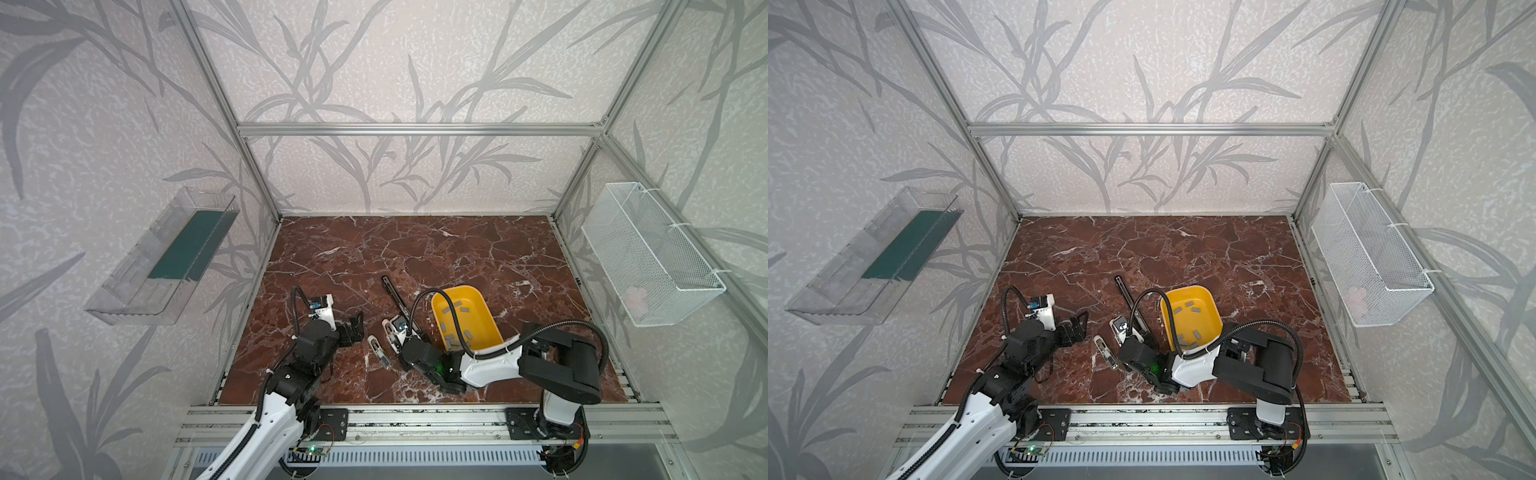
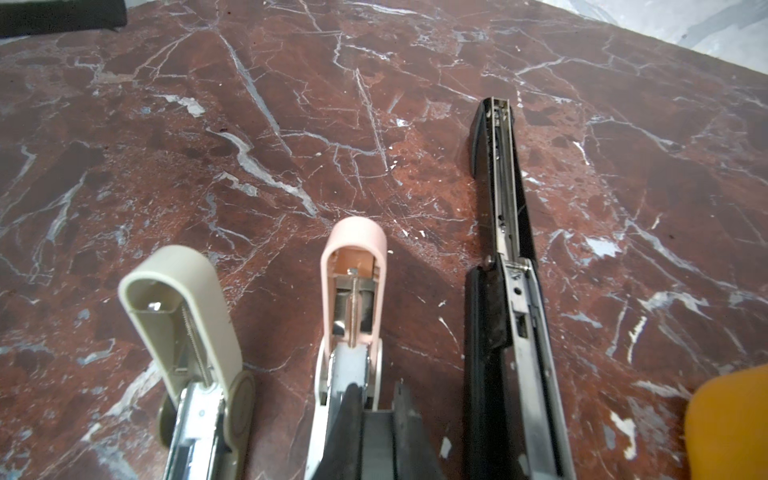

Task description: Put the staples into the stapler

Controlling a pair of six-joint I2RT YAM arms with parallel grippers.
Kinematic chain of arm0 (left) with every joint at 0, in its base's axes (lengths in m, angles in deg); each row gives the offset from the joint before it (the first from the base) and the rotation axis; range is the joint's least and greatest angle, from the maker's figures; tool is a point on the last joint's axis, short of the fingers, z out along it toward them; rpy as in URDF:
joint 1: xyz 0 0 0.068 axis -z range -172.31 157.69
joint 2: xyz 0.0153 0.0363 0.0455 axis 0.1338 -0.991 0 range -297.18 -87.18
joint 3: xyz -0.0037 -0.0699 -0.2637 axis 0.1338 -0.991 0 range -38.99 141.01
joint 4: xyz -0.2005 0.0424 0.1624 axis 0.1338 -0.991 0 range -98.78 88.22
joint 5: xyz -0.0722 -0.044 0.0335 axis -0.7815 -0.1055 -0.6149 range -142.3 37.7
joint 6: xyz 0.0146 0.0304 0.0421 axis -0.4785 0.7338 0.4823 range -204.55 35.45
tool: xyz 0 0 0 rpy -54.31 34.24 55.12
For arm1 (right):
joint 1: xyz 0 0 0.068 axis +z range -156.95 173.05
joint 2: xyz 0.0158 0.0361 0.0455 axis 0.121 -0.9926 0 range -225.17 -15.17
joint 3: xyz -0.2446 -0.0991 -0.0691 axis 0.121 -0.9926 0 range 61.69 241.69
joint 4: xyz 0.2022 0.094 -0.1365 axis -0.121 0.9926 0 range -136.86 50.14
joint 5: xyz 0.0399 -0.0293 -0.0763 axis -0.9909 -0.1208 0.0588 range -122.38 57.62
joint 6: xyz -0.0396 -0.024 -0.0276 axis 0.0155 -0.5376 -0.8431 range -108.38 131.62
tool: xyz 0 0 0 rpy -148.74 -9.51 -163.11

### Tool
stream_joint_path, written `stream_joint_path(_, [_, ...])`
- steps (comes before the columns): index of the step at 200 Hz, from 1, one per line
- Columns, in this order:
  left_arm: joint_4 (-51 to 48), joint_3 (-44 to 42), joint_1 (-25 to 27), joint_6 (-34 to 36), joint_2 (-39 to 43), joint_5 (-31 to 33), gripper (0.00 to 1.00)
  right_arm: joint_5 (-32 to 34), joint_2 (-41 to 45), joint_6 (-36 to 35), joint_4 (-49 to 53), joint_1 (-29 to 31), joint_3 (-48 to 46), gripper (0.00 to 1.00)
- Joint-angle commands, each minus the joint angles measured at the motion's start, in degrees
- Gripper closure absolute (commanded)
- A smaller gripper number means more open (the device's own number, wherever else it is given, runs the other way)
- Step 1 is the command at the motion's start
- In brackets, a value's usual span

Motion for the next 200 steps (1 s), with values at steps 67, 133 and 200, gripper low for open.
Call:
stream_joint_path(67, [1.93, 0.2, 0.31, 0.65, 0.25, 0.21, 0.01, 1.4, -0.42, 0.91, 1.89, 1.0, 4.28, 0.91])
stream_joint_path(133, [2.01, 0.3, 0.27, 0.69, -0.01, 0.38, 0.01, 1.73, -1.6, 1.02, 1.71, 1.47, 4.51, 0.9])
stream_joint_path(200, [2.05, 0.25, 0.34, 0.72, -0.08, 0.46, 0.01, 0.39, -3.32, 1.42, 1.23, 1.42, 4.95, 0.9])
